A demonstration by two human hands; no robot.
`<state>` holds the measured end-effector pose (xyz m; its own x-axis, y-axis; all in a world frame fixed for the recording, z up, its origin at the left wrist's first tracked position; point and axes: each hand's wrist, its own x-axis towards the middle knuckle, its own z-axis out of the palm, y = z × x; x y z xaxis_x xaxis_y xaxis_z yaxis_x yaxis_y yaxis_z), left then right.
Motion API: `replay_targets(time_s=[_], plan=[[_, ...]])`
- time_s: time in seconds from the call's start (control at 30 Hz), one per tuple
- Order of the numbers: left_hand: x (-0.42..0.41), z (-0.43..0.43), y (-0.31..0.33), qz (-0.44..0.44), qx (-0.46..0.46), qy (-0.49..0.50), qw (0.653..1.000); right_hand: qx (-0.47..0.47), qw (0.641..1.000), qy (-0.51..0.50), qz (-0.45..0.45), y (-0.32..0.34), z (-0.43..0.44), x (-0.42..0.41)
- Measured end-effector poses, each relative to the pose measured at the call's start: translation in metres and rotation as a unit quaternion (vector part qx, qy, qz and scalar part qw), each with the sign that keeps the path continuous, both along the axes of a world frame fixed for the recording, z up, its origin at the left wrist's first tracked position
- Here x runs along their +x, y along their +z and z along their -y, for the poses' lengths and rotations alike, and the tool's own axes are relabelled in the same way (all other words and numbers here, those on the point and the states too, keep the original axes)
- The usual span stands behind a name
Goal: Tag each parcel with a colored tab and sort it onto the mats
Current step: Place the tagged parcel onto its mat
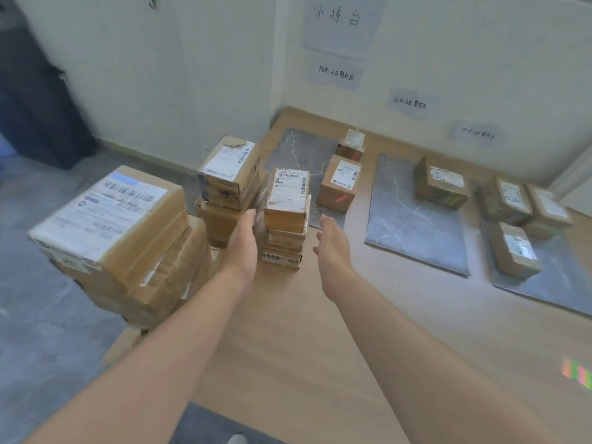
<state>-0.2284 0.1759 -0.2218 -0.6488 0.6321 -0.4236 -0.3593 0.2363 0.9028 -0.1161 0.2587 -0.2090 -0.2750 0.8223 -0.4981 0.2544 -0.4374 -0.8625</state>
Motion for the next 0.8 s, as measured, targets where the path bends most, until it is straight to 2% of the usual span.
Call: replay_targets(time_s=[0.2,0.33,0.6,0.8], plan=[[-0.01,-0.036,0.008,0.026,0.047,-0.008,0.999,-0.004,0.999,0.041,0.018,-0.008,-0.025,-0.037],[-0.015,-0.042,0.0,0.014,0.065,-0.027,0.997,0.017,0.999,0.036,0.027,-0.02,-0.019,-0.039],[-0.004,-0.043,0.017,-0.052,0.099,-0.067,0.992,0.034,0.995,-0.071,-0.06,-0.014,-0.011,-0.013],[0.033,-0.027,0.045,-0.089,0.097,-0.103,0.986,0.078,0.99,-0.077,-0.087,0.013,0.002,0.03]])
